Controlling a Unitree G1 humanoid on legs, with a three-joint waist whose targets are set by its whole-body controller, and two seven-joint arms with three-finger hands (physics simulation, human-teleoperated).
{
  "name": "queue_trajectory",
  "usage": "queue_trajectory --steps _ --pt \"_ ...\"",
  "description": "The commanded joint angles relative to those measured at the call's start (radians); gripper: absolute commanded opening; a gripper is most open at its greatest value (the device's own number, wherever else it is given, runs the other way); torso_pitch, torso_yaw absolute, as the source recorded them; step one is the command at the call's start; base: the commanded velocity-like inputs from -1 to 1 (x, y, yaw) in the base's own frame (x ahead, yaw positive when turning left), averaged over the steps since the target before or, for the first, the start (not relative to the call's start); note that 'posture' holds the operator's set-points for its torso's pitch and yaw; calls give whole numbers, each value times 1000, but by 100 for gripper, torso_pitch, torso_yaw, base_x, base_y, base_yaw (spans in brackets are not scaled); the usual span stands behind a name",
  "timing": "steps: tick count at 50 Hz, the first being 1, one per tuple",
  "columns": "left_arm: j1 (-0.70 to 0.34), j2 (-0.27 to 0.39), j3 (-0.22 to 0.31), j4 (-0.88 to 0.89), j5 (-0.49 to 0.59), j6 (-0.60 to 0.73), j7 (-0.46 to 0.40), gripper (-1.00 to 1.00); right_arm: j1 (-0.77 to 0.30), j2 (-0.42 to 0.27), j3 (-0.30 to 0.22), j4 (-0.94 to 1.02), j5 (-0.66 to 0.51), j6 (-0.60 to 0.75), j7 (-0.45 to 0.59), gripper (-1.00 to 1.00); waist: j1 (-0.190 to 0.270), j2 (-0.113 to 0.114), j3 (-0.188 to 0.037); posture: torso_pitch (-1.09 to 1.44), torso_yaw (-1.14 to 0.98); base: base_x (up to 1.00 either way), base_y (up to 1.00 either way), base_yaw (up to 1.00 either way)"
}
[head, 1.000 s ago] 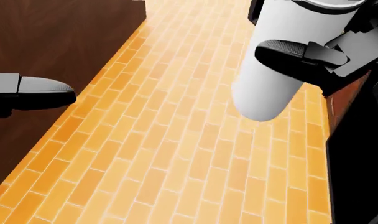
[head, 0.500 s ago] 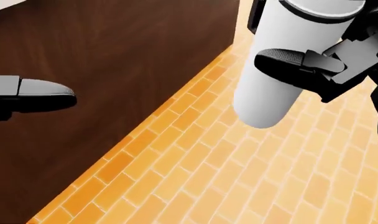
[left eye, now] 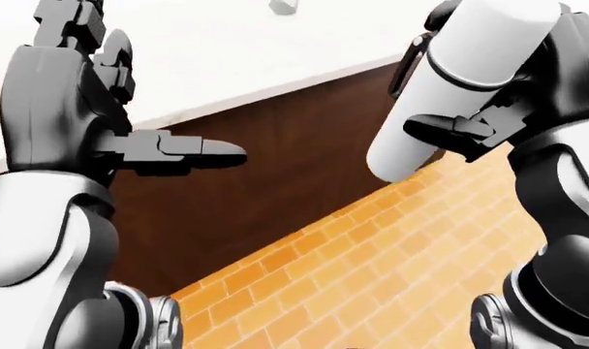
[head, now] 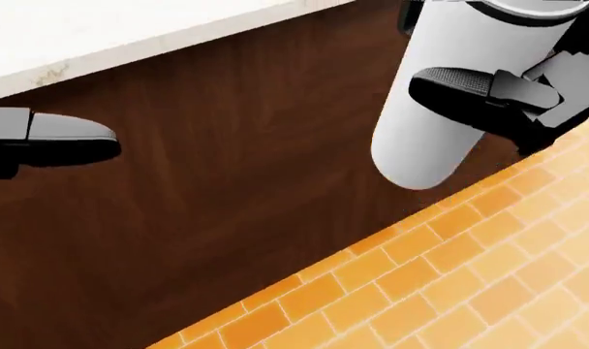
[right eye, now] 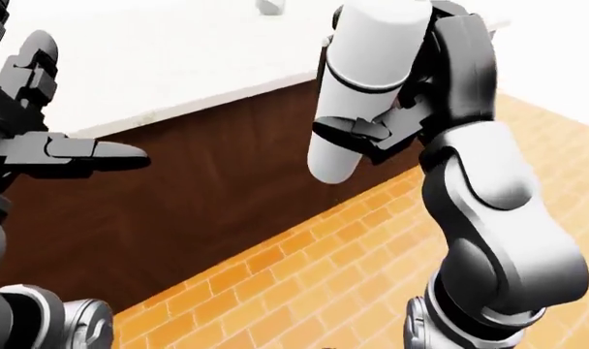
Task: Move the drinks to the dining counter.
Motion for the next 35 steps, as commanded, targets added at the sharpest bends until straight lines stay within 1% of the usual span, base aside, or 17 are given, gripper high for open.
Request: queue_trajectory --steps 1,2,3,6,8,20,21,22,23,24,25,27,29,31,33,34,35 --pt "-5 2 3 1 6 -13 5 100 -22 -3 -2 -8 4 -32 -1 -100 -12 -61 -29 0 0 0 0 100" --pt "-5 3 2 -1 6 -11 4 100 -23 -4 -1 -9 6 -31 -1 -100 -6 -32 -39 0 0 0 0 100" --pt "-7 4 2 1 6 -10 4 100 -23 -5 -2 -10 7 -30 -1 -100 -7 -28 -34 0 0 0 0 100" --pt "-15 4 1 -1 7 -2 4 100 -20 -7 -3 -11 9 -33 0 -100 -2 -29 -45 0 0 0 0 100" --pt "-13 4 2 -2 7 -3 3 100 -23 -8 -4 -14 11 -28 -2 -100 4 -19 -41 0 0 0 0 100" --pt "-9 2 1 2 11 -9 2 100 -30 -13 -6 -18 24 -22 -12 -100 20 69 -13 0 0 0 0 100" --pt "-9 2 0 0 11 -8 2 100 -27 -13 -4 -16 23 -28 -11 -100 20 81 -12 0 0 0 0 100" --pt "-8 1 0 0 11 -9 2 100 -28 -12 -4 -16 24 -26 -12 -100 21 101 -20 0 0 0 0 100" --pt "-6 0 0 2 11 -12 2 100 -23 -12 -2 -13 21 -34 -10 -100 23 98 -24 0 0 0 0 100" --pt "-6 0 0 0 11 -10 2 100 -21 -11 0 -11 20 -38 -9 -100 10 105 -9 0 0 0 0 100" --pt "-5 0 1 0 11 -10 1 100 -19 -11 1 -11 19 -40 -8 -100 18 104 -9 0 0 0 0 100" --pt "-2 -1 1 0 11 -13 1 100 -23 -10 -1 -16 21 -31 -11 -100 29 79 -26 0 0 0 0 100" --pt "-1 0 3 0 12 -13 0 100 -25 -10 -1 -16 20 -29 -12 -100 28 62 -21 0 0 0 0 100" --pt "1 0 3 -1 11 -15 -1 100 -27 -9 0 -20 21 -25 -13 -100 17 37 -10 0 0 0 0 100" --pt "0 0 3 -1 11 -14 -1 100 -25 -9 2 -18 19 -29 -13 -100 9 -2 -6 0 0 0 0 100" --pt "1 -1 3 1 11 -16 0 100 -26 -8 1 -19 20 -27 -14 -100 4 -42 -20 0 0 0 0 100" --pt "3 -2 2 -1 12 -17 0 100 -26 -8 3 -16 18 -27 -14 -100 4 -56 -41 0 0 0 0 100"
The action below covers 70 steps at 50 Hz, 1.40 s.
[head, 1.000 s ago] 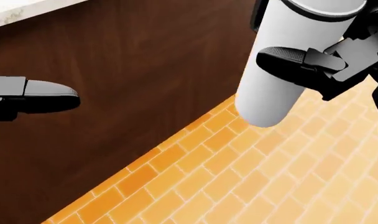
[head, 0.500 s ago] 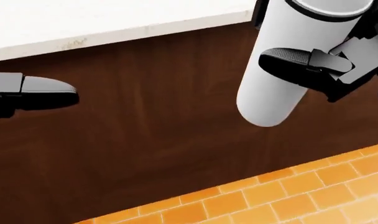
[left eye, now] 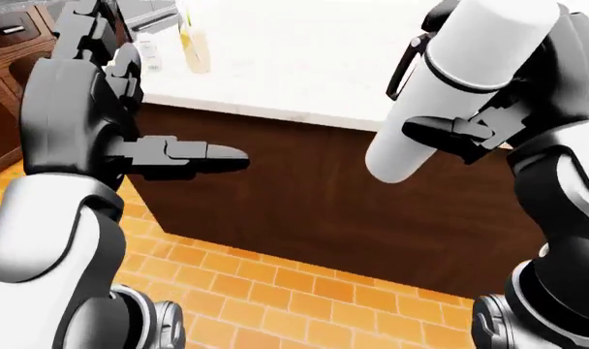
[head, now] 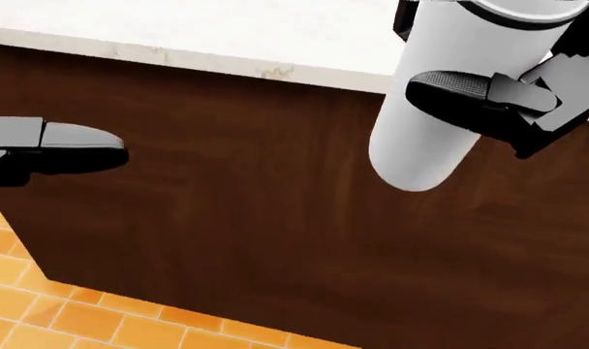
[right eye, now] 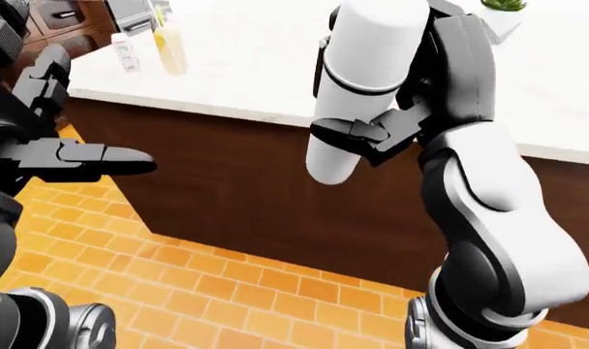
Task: Move the drinks to the dining counter.
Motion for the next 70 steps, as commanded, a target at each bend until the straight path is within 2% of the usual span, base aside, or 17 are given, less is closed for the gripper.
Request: queue_trajectory --steps 1,9,12,18,21,25,28,39,42,43,47,48,50,57,62,64,70 --pt "-18 14 9 -10 4 -25 3 100 -27 -1 1 -12 -4 -25 -4 -100 -19 -9 -22 0 0 0 30 0" --pt "-20 15 8 -4 4 -30 4 100 -30 3 5 -9 -12 -19 5 -100 -7 44 3 0 0 0 0 0" --pt "-22 14 5 -2 4 -31 5 100 -36 16 -10 -6 5 -12 -3 -100 -1 128 -29 0 0 0 0 26" --pt "-24 13 1 -3 5 -28 6 100 -32 8 -3 2 5 -29 -6 -100 15 56 -18 0 0 8 0 100" --pt "-21 12 1 -3 5 -30 6 100 -31 8 -2 0 7 -29 -8 -100 18 -26 -10 0 0 9 0 100" --pt "-23 13 4 -3 5 -28 4 100 -44 3 -6 8 8 -15 -20 -100 22 -23 -37 0 0 20 70 25" --pt "-22 13 5 -6 5 -27 4 100 -49 1 -4 9 9 -10 -25 -100 22 12 4 0 0 75 71 0" --pt "-7 12 13 0 2 -45 2 100 -85 7 24 30 -8 -13 -29 -100 -43 102 -40 0 0 75 58 0" --pt "-11 16 20 -3 -1 -39 0 100 -112 9 31 40 -14 -1 -27 -100 -49 208 -59 0 0 10 13 0" --pt "-11 17 21 -2 -2 -39 0 100 -117 10 31 40 -15 3 -27 -100 -48 204 -12 0 0 0 0 0" --pt "-19 20 22 -6 -5 -30 0 100 -138 6 27 39 -16 25 -27 -100 -34 133 11 0 0 1 0 0" --pt "-18 19 19 -6 -5 -31 2 100 -137 7 28 42 -17 23 -25 -100 -28 127 -15 0 0 38 0 0" --pt "-21 18 17 -5 -5 -29 4 100 -135 9 26 40 -19 23 -25 -100 -24 116 19 0 0 58 0 0" --pt "-20 20 21 -5 -7 -30 3 100 -137 15 21 34 -16 26 -31 -100 -27 124 -26 0 0 61 0 0" --pt "-25 20 19 -4 -8 -27 5 100 -133 11 20 36 -15 17 -29 -100 -28 88 -32 0 0 26 0 0" --pt "-24 21 20 -4 -8 -27 5 100 -124 9 16 40 -15 7 -28 -100 -18 36 19 0 0 0 0 0" --pt "-32 27 30 -10 -10 -15 0 100 -122 3 -9 33 18 17 -48 -100 -13 45 28 0 0 0 0 0"
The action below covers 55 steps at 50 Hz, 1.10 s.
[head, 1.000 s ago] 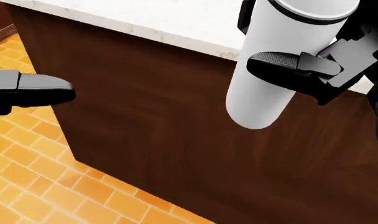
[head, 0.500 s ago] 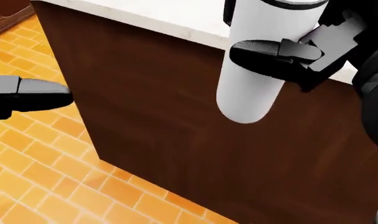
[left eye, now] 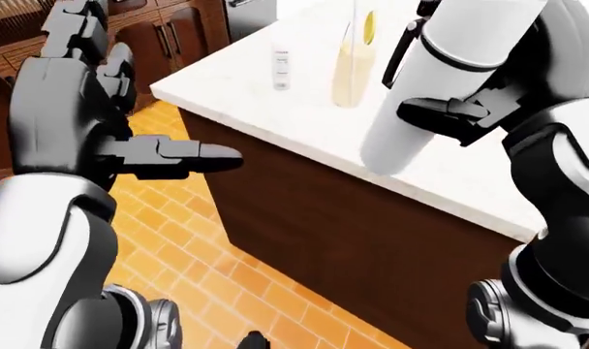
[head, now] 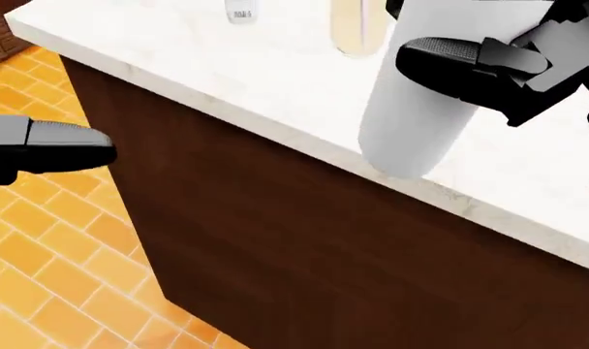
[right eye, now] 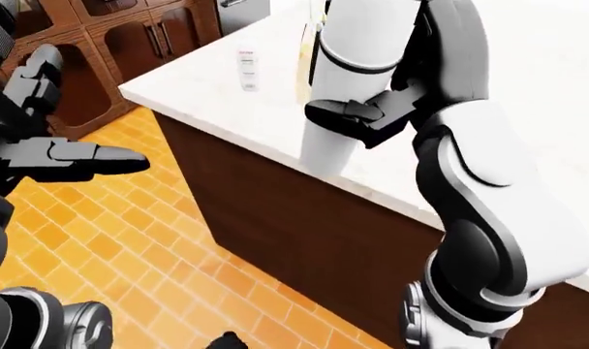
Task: Move the drinks to the dining counter.
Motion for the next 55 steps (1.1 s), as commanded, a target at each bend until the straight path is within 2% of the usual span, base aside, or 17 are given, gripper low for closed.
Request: queue_trajectory --steps 1,2,3,4,7,9,12,14,15,17,20,23,30,34,37,47,55 --pt "-20 8 3 -6 5 -40 4 100 -28 -9 -19 -25 15 -57 -12 -100 -3 24 -45 0 0 0 0 -51" --pt "-19 8 3 -5 5 -42 4 100 -27 -11 -16 -26 21 -57 -15 -100 3 93 -65 0 0 0 0 -88" --pt "-16 7 3 -4 5 -46 4 100 -25 -11 -15 -27 26 -57 -17 -100 -4 51 -78 0 0 0 0 -100" --pt "-14 7 4 -3 5 -48 4 100 -21 -11 -14 -24 28 -63 -18 -100 21 56 -67 0 0 0 0 -100" --pt "-11 8 8 -6 3 -46 3 100 -20 -14 -16 -30 39 -59 -25 -100 14 63 -86 0 0 0 0 -100" --pt "-14 10 11 -7 2 -42 2 100 -14 -17 -18 -30 43 -67 -26 -100 11 54 -91 0 0 0 0 -100" --pt "-16 11 10 -9 1 -39 4 100 -11 -24 -18 -35 48 -68 -34 -100 17 33 -79 0 0 0 0 -82" --pt "-15 10 10 -13 0 -37 4 100 -3 -31 -4 -36 39 -77 -32 -100 19 -7 -70 0 0 0 0 0" --pt "-17 12 10 -15 0 -34 4 100 -3 -31 -3 -36 37 -77 -29 -100 17 -45 -81 0 0 0 0 0" --pt "-20 13 11 -18 -1 -29 3 100 -2 -31 -3 -37 34 -77 -26 -100 19 -15 -57 0 0 0 0 0" --pt "-17 12 12 -18 0 -31 3 100 -5 -31 -1 -35 29 -77 -22 -100 16 19 -62 0 0 0 0 0" --pt "-18 13 12 -21 0 -28 3 100 -2 -31 1 -27 17 -89 -14 -100 11 11 -74 0 0 0 0 0" --pt "-10 11 8 -14 1 -41 5 100 -4 -36 4 -3 -19 -99 5 -100 23 -4 -73 0 0 0 0 0" --pt "-7 9 11 -20 1 -37 4 100 3 -40 22 40 -90 -120 9 -100 27 -9 -74 0 0 0 0 0" --pt "-5 10 11 -26 0 -33 3 100 0 -27 41 78 -154 -134 15 -100 29 -10 -74 0 0 0 0 0" --pt "-13 17 22 -26 0 -24 -6 100 -21 -1 41 166 -260 -152 27 -100 33 -8 -67 0 0 0 0 0" --pt "-5 13 22 -24 -1 -32 -3 100 -29 39 73 339 -358 -267 42 -100 28 -4 -68 0 0 0 0 0"
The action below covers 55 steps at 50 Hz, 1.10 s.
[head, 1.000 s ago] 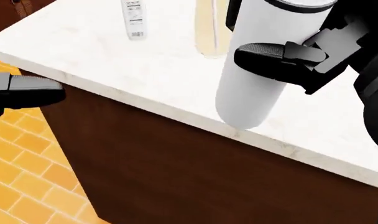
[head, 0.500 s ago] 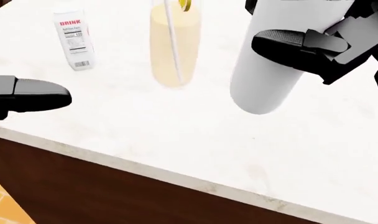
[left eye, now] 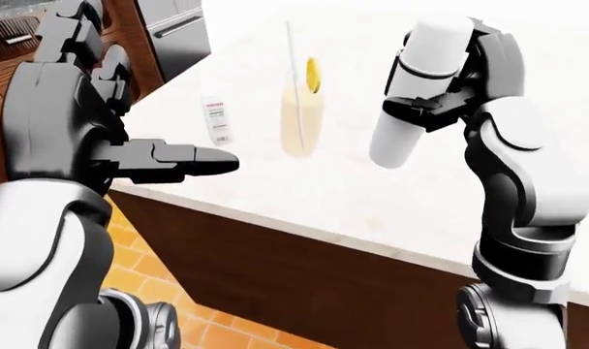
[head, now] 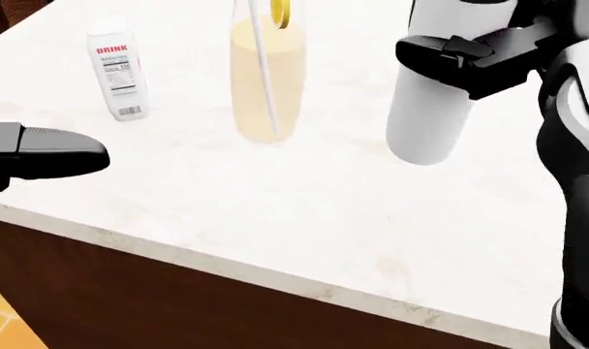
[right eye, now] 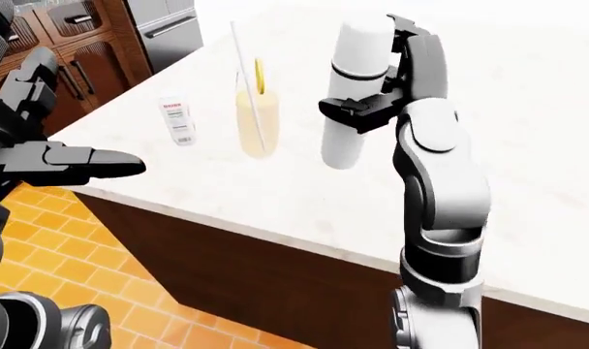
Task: Move the drinks to the dining counter.
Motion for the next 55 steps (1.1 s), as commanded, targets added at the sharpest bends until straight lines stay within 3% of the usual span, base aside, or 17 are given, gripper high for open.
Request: queue_trajectory --steps 1,3,5,12,22,33,51,55 --pt "-22 8 6 -10 4 -27 4 100 -39 -8 -16 -24 -31 -66 4 -99 -1 1 -29 0 0 0 0 0" --pt "-18 8 7 -9 3 -32 3 100 -33 -3 -11 -10 -52 -76 12 -95 -1 2 -27 0 0 0 0 0" --pt "-22 7 3 -10 3 -27 6 100 -35 3 -8 14 -73 -93 18 -73 -2 3 -26 0 0 0 0 0" --pt "-13 5 5 -8 2 -36 6 100 -23 26 -7 62 -112 -136 28 -73 -7 7 -26 0 0 0 0 0" --pt "-4 4 4 -5 -1 -47 11 100 11 52 -2 86 -132 -165 35 -45 -15 13 -32 0 0 0 0 0" --pt "5 3 7 -5 -5 -54 12 100 29 63 2 143 -147 -219 36 27 -23 23 -37 0 0 0 0 0" --pt "-3 10 11 -7 -9 -44 12 100 47 56 -8 103 -152 -204 50 27 -25 26 -46 0 0 0 0 0" --pt "-5 10 11 -9 -9 -42 12 100 60 50 -16 73 -146 -189 55 35 -24 25 -47 0 0 0 0 0"
